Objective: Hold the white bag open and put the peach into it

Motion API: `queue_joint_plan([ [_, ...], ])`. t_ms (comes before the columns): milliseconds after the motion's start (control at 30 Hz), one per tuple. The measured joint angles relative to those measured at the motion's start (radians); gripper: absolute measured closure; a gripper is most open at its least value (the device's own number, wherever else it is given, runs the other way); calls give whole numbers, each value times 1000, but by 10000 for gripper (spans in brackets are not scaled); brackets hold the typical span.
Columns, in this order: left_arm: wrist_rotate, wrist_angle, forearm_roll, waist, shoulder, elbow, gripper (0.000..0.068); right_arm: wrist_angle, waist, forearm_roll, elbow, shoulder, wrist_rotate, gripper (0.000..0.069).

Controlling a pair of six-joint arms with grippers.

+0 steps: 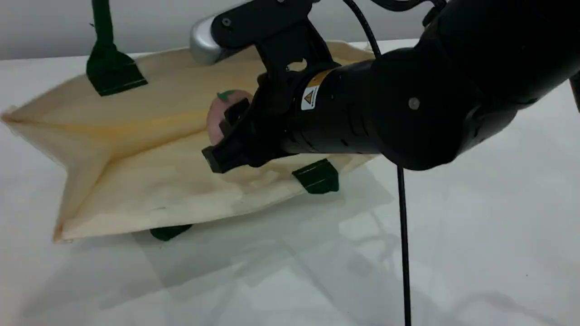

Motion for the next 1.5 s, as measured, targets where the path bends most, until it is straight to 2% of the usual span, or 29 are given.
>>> queue_joint_plan([
  [67,0,0,0,0,0,0,647,-22,0,0,0,0,30,372],
  [267,0,3,0,0,0,0,647,-48,0,0,0,0,158,178],
  [400,0,3,0,0,0,0,647,-47,-1,0,0,-1,142,120],
  [600,0,3,2,0,0,0,647,-6,-1,0,0,-11,109,115],
  [733,0,2,5,0,0,0,647,101,-1,3,2,-57,76,115],
  [1100,0,1,5,0,0,0,647,429,-1,3,2,-293,-133,115],
  [1233,0,1,5,0,0,0,647,503,-16,3,3,-378,-148,114],
  [1333,0,1,5,0,0,0,647,535,-59,3,3,-431,-158,114],
  [1500,0,-4,5,0,0,0,647,578,-195,1,3,-466,-176,114],
])
